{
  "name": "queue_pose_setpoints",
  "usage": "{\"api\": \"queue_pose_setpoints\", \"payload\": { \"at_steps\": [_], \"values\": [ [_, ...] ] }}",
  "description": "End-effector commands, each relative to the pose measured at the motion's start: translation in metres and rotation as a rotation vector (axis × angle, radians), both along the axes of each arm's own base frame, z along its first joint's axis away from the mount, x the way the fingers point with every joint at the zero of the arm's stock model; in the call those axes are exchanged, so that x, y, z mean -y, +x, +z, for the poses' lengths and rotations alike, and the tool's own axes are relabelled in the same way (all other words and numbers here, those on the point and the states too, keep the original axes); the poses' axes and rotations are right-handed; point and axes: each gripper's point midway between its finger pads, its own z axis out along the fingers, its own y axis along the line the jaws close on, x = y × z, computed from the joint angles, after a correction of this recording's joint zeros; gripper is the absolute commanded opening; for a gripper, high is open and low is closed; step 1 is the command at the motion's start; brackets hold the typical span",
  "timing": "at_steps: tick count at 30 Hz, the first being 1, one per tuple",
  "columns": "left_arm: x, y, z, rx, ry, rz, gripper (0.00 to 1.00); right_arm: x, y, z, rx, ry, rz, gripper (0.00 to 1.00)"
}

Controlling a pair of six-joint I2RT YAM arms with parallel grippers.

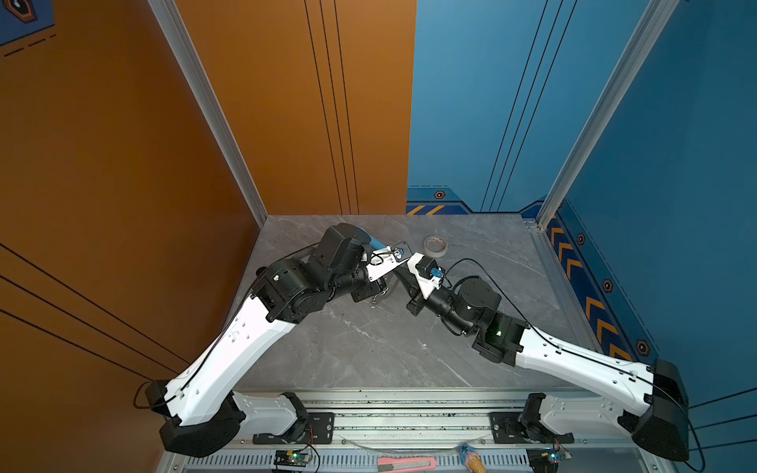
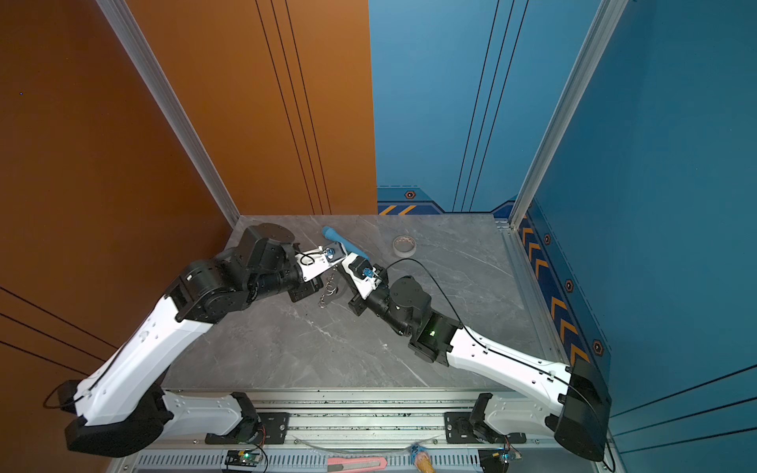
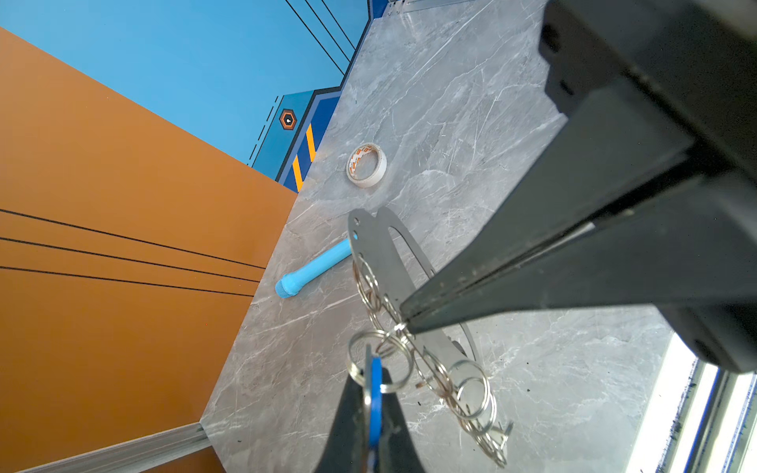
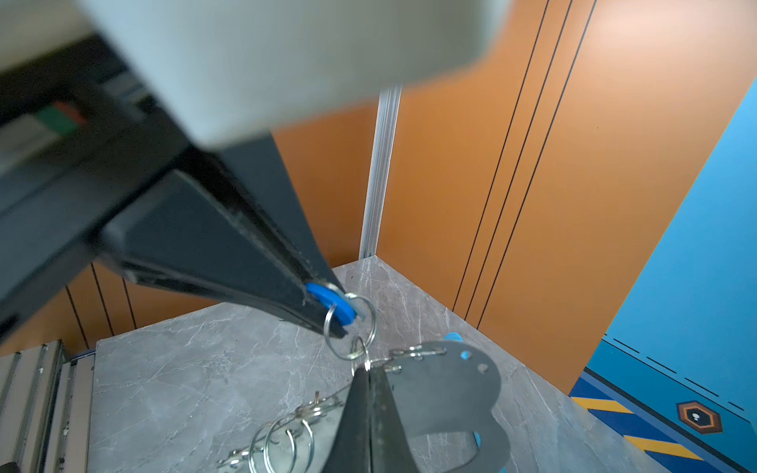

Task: Remove the keys from the keyring

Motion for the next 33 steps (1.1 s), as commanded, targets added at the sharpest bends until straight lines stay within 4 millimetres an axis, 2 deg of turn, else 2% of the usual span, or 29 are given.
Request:
{"api": "queue_pose_setpoints", "payload": {
  "at_steps": [1,5,9,15,21,26,33],
  "values": [
    [-0.002,-0.007,0.026,0.07,-0.027,-0.023,0.0,0.012,0.016,-0.016,-0.103,0.068,0.016,0.0],
    [-0.011,-0.006,0.022,0.057,-0.019,-0.014,0.0,0.011,0.004,-0.01,-0.071,0.042,0.13,0.0],
    [-0.015,-0.005,0.025,0.045,-0.038,-0.032,0.0,0.008,-0.01,-0.019,-0.061,-0.041,0.22,0.0],
    [-0.011,-0.004,0.02,0.026,-0.026,-0.068,0.0,0.005,-0.025,-0.032,-0.055,-0.149,0.305,0.0],
    [0.0,-0.009,0.019,-0.017,-0.069,-0.112,0.0,0.008,-0.03,-0.043,-0.047,-0.234,0.325,0.0],
    [0.011,-0.014,0.014,-0.069,-0.1,-0.146,0.0,0.006,-0.03,-0.042,-0.043,-0.245,0.335,0.0],
    [0.003,-0.006,0.013,-0.065,-0.088,-0.116,0.0,0.006,-0.042,-0.041,0.0,-0.283,0.384,0.0]
  ]
}}
